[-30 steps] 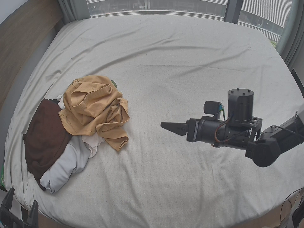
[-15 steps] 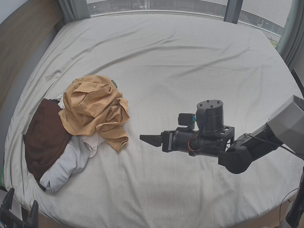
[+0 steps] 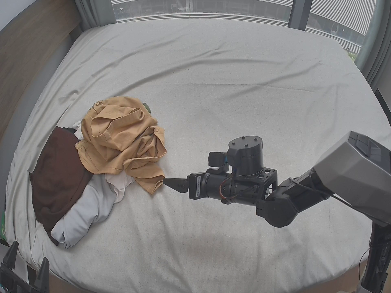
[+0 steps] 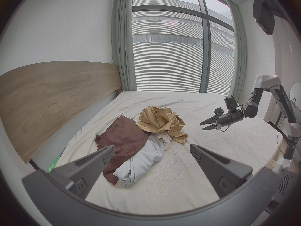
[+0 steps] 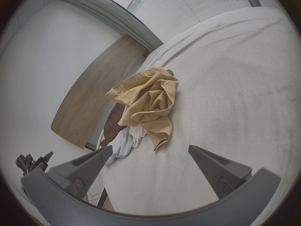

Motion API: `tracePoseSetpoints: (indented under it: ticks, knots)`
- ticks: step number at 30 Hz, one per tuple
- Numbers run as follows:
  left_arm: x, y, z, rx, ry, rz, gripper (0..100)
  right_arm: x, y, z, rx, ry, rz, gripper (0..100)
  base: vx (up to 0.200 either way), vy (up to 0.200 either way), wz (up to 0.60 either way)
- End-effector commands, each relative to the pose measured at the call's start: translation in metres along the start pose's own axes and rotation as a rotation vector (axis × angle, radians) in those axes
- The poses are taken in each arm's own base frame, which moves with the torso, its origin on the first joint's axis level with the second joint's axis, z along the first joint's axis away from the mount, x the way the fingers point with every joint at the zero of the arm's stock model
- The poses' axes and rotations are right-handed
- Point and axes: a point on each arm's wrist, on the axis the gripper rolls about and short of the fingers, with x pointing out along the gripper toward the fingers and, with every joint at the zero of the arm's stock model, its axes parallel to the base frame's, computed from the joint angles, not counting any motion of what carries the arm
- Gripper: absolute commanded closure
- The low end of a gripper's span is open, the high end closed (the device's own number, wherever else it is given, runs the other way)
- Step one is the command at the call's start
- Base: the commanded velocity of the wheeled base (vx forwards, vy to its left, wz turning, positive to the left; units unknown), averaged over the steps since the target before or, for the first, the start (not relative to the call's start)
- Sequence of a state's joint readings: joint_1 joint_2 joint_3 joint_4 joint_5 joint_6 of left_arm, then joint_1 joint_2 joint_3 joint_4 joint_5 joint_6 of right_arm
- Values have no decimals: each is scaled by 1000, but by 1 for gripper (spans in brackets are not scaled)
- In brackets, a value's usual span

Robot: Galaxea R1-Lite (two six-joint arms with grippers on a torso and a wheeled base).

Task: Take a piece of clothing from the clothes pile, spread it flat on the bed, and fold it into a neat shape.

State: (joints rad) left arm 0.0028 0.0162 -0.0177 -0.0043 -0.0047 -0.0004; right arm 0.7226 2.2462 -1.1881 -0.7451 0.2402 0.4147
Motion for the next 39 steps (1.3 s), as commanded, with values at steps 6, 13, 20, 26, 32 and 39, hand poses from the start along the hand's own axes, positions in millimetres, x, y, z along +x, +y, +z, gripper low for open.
tracePoseSetpoints:
  ticks: [6,13,20,26,32,39]
  knots:
    - [0,0,-5,-1,1,0,0,36,-5,-12,4,41,-3,0,0,0,0]
    - [0,0,-5,-1,1,0,0,65,0,-29,-4,67,-4,0,0,0,0]
    - [0,0,-5,-1,1,0,0,86,-1,-43,-12,57,-17,0,0,0,0]
    - [0,0,-5,-3,1,0,0,100,-6,-46,-12,23,-46,0,0,0,0]
    - [0,0,-5,-1,1,0,0,110,-7,-46,8,-3,-39,0,0,0,0]
    - [0,0,-5,-1,1,0,0,119,-6,-49,3,-28,-50,0,0,0,0]
